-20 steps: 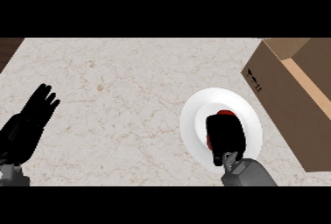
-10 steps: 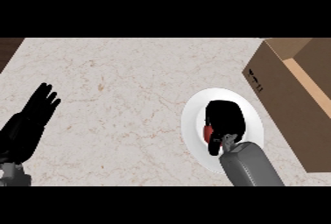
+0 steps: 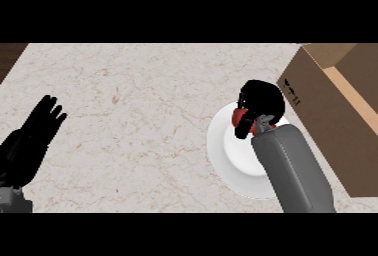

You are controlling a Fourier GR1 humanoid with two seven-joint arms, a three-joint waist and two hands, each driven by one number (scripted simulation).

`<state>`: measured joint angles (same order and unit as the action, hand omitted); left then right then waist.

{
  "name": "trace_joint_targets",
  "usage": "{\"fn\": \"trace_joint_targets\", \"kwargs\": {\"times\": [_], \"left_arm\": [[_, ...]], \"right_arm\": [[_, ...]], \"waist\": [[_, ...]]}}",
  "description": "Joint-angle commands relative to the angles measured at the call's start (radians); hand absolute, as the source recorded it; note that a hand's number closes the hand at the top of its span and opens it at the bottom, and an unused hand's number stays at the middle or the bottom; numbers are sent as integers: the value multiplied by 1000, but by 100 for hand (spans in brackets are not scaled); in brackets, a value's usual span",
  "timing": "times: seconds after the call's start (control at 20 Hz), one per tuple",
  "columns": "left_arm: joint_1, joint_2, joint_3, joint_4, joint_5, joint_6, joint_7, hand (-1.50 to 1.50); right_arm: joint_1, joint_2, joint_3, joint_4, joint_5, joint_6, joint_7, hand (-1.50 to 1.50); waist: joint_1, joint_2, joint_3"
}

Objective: Pick the bell pepper from the plate and place it in the cardboard box

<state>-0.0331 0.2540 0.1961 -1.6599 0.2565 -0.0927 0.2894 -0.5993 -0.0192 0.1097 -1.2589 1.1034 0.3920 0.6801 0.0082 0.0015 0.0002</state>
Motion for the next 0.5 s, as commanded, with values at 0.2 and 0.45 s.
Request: {"fn": "trace_joint_targets", "kwargs": {"times": [0.2,0.45], "left_arm": [[21,-16,3,-15,-10,0,-5,0],[2,18,36,43,12,-35,-17,0]], "right_arm": [[-98,-3,22,-173,40,20,55,150],[-222,18,31,-352,95,83,206,150]], "waist": [[-6,-4,-1],[-14,-7,-1]]}}
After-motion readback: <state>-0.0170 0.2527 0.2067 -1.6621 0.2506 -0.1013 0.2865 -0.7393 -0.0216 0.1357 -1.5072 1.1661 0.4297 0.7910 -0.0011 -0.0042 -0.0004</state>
